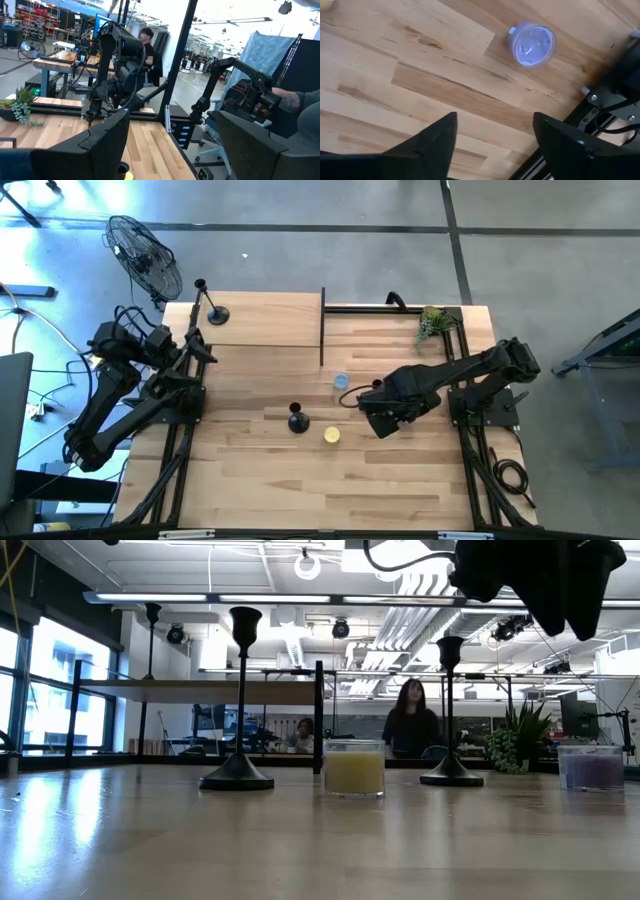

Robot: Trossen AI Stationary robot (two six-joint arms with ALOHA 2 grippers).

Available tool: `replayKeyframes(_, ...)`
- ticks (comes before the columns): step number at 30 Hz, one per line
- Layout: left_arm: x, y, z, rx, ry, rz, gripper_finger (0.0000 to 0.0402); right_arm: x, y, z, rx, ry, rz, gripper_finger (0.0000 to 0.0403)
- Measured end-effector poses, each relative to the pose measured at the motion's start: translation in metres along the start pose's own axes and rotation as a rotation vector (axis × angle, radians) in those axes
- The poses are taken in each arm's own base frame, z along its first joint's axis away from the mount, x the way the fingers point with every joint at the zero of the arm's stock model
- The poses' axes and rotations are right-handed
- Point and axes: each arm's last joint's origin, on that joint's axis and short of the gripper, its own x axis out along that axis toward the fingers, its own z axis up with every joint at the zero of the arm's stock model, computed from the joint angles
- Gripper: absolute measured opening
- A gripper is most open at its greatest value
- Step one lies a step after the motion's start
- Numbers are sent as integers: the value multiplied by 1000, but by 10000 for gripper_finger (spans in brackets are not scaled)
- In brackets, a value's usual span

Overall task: Pick & Place candle stick holders
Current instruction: Put the purple candle on the shelf

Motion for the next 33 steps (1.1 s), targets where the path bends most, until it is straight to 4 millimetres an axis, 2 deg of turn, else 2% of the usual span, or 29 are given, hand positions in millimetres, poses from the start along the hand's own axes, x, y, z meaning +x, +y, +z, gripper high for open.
replayKeyframes(5, 0, 1, -2, -32, 11, 6, 295, 0, 1, 0, -16, 16, 11, 330)
replayKeyframes(8, 0, 2, -3, -40, 12, 8, 295, 1, 1, 0, -18, -12, 4, 350)
replayKeyframes(13, 0, 1, -3, -40, 16, 1, 295, 1, 3, -2, -57, -87, 0, 354)
replayKeyframes(22, 0, 1, -3, -47, 18, -1, 295, 3, 7, -5, -49, -123, 12, 353)
replayKeyframes(28, 0, 1, -3, -48, 19, -2, 295, 31, -3, -3, -55, -73, -93, 351)
replayKeyframes(33, 0, 1, -3, -46, 18, -1, 295, 58, -7, -1, -86, -39, -99, 351)
